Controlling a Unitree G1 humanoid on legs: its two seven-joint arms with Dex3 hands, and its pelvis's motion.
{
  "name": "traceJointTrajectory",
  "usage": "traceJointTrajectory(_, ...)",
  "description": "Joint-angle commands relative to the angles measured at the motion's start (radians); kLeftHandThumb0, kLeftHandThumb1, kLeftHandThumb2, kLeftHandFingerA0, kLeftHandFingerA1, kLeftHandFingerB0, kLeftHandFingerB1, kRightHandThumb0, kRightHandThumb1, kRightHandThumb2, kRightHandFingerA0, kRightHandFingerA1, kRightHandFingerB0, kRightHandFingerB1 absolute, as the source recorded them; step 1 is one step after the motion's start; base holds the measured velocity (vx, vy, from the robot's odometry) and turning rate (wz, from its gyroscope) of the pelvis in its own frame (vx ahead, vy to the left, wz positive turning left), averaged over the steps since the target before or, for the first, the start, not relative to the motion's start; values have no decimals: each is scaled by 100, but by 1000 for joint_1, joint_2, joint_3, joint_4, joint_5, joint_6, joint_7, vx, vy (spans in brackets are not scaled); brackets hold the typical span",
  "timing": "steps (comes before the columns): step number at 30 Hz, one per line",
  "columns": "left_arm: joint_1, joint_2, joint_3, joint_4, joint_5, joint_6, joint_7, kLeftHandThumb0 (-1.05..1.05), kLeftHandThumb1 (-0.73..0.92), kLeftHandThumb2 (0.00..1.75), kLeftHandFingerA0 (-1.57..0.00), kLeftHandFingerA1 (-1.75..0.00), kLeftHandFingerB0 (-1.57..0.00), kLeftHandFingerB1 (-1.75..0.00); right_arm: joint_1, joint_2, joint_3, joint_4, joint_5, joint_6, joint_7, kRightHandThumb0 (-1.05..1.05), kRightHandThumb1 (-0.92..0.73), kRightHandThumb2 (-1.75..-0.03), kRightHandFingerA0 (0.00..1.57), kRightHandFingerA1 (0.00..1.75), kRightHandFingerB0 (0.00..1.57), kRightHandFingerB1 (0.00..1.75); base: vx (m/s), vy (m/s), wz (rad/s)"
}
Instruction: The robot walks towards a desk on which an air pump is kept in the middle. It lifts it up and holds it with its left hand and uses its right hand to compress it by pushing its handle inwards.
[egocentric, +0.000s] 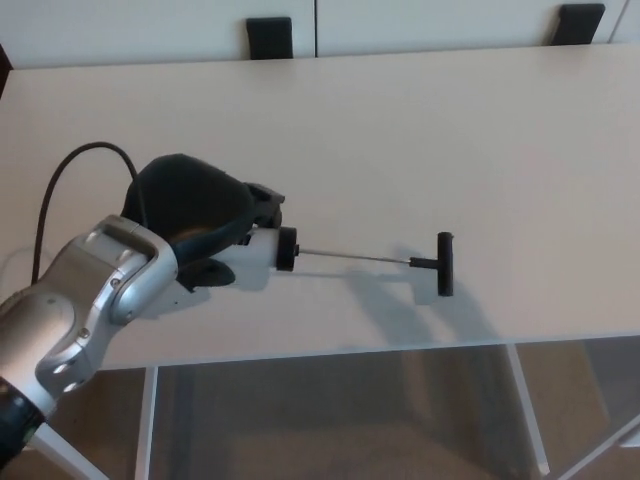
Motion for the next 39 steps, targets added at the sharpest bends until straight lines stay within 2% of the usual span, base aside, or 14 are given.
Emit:
traceJointTrajectory(1, -92, 38, 24, -67, 26, -55, -106, -27, 74, 63, -73, -161, -78, -67, -239, -115, 84, 281, -60, 284, -4, -73, -68, -104, 4, 43, 0, 31, 0, 0, 0)
traceJointTrajectory(8, -131, 26, 30, -40, 32, -36, -117, -39, 72, 82, -87, -143, -71, -60, -293, -122, 145, 451, -75, 326, 3, -67, -69, -102, 3, 40, 2, 31, 0, 0, 0)
traceJointTrajectory(9, -132, 26, 33, -43, 34, -34, -114, -31, 77, 62, -81, -154, -78, -55, -295, -118, 150, 475, -72, 335, -2, -67, -68, -101, 4, 40, 2, 32, 0, 0, 0)
traceJointTrajectory(19, -123, 24, 58, -53, 17, -37, -117, -30, 68, 62, -83, -152, -75, -52, -310, -84, 151, 668, 10, 296, 6, -68, -71, -106, 2, 35, 1, 29, 0, 0, 0)
traceJointTrajectory(20, -121, 27, 64, -57, 19, -43, -114, -31, 72, 65, -77, -159, -73, -70, -310, -65, 133, 689, 58, 309, 18, -84, -74, -104, 5, 23, 6, 18, 0, 0, 0)
traceJointTrajectory(23, -119, 28, 69, -61, 20, -46, -113, -31, 72, 65, -77, -159, -73, -70, -310, -52, 120, 704, 92, 317, 26, -84, -74, -104, 5, 23, 6, 18, 0, 0, 0)
traceJointTrajectory(24, -115, 27, 75, -63, 19, -43, -119, -29, 73, 63, -74, -164, -75, -83, -301, -35, 106, 718, 128, 324, 35, -82, -80, -109, 4, 23, 3, 16, 0, 0, 0)
traceJointTrajectory(25, -115, 27, 75, -63, 19, -43, -119, -29, 73, 63, -74, -164, -75, -83, -301, -35, 106, 718, 128, 324, 35, -82, -80, -109, 4, 23, 3, 16, 0, 0, 0)
traceJointTrajectory(26, -103, 27, 82, -68, 21, -41, -120, -28, 72, 63, -76, -161, -80, -61, -276, -3, 86, 737, 173, 325, 46, -84, -80, -108, 5, 23, 5, 16, 0, 0, 0)
traceJointTrajectory(28, -100, 27, 84, -69, 23, -42, -121, -28, 72, 63, -76, -161, -80, -61, -271, 3, 82, 741, 182, 325, 49, -84, -80, -108, 5, 23, 5, 16, 0, 0, 0)
traceJointTrajectory(29, -95, 26, 85, -68, 23, -44, -117, -37, 57, 68, -89, -151, -72, -82, -261, 16, 72, 747, 202, 321, 58, -84, -79, -108, 4, 23, 4, 17, 0, 0, 0)
traceJointTrajectory(31, -92, 25, 87, -68, 23, -47, -116, -37, 57, 68, -89, -151, -72, -82, -255, 23, 65, 752, 216, 318, 64, -84, -79, -108, 4, 23, 4, 17, 0, 0, 0)
traceJointTrajectory(32, -89, 22, 86, -70, 29, -43, -116, -28, 70, 59, -73, -167, -71, -99, -244, 47, 41, 749, 262, 331, 70, -87, -79, -108, 5, 21, 6, 15, 0, 0, 0)
traceJointTrajectory(39, -71, 15, 78, -82, 47, -37, -114, -31, 74, 63, -74, -166, -73, -89, -209, 126, -36, 685, 441, 410, 83, -88, -77, -108, 5, 19, 6, 16, 0, 0, 0)
